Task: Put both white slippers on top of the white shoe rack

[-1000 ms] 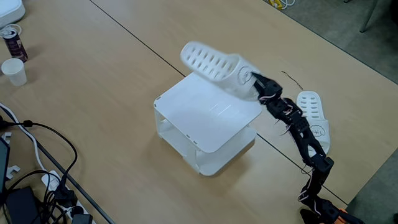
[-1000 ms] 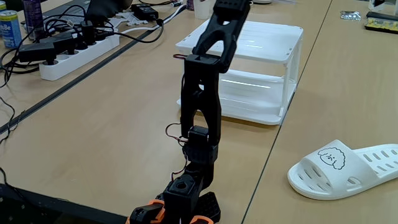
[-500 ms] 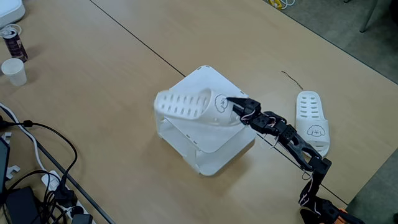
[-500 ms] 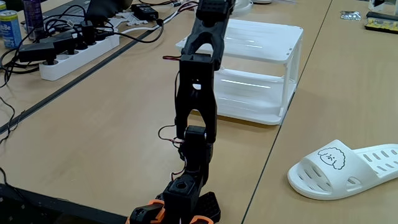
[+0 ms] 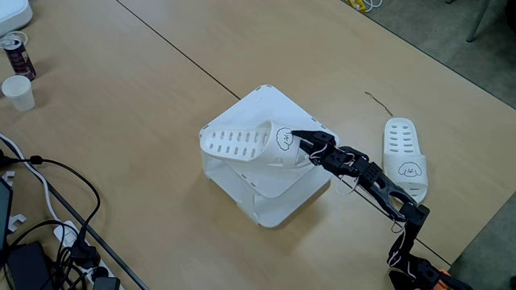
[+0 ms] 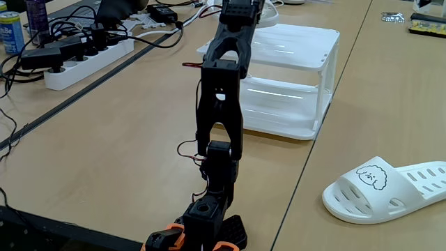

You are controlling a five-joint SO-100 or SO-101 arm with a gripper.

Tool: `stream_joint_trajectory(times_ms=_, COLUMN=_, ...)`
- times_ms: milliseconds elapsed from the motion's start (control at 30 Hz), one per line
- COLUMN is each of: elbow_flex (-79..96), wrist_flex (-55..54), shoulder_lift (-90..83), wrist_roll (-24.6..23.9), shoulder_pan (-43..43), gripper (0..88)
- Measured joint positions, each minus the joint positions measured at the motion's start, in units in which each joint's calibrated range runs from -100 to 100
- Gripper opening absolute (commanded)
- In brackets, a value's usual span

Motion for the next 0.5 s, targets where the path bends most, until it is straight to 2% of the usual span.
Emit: stream_joint_trajectory(times_ms=500, elbow_flex=-8.89, wrist_flex=0.00, shoulder_lift=8.91, wrist_roll=0.00, shoulder_pan=3.97, gripper=0.8)
